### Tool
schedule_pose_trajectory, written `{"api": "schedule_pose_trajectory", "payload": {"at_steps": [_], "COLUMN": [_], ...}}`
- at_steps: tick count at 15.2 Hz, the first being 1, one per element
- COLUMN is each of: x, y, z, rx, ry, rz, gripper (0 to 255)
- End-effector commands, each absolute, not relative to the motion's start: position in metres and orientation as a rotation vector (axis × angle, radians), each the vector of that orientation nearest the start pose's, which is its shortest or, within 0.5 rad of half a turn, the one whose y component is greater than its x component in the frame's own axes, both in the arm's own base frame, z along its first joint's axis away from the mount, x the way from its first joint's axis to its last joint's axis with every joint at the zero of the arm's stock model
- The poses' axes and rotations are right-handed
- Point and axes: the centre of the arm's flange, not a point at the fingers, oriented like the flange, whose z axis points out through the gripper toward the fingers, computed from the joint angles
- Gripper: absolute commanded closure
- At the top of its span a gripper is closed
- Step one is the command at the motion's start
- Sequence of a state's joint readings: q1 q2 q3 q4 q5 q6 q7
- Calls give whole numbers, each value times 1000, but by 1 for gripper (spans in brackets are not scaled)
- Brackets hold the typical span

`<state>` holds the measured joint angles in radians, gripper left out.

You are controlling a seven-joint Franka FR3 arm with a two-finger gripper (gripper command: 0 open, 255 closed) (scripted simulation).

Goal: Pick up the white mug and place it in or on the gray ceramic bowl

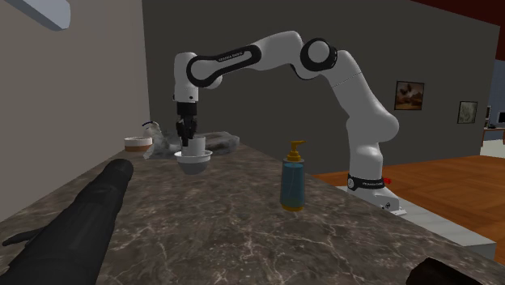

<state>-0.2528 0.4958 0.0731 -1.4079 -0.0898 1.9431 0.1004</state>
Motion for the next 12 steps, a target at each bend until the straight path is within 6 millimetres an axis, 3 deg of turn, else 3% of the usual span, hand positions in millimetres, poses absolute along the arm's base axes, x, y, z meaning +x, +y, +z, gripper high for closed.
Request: {"api": "schedule_pose_trajectory", "payload": {"at_steps": [1,5,9,12], "x": [691,691,689,689], "y": [-141,-141,-138,-138], "z": [422,422,471,471], "rx": [-3166,-3166,-3166,-3166], "ry": [412,412,412,412], "rz": [-62,-62,-62,-62], "gripper": [0,0,0,0]}}
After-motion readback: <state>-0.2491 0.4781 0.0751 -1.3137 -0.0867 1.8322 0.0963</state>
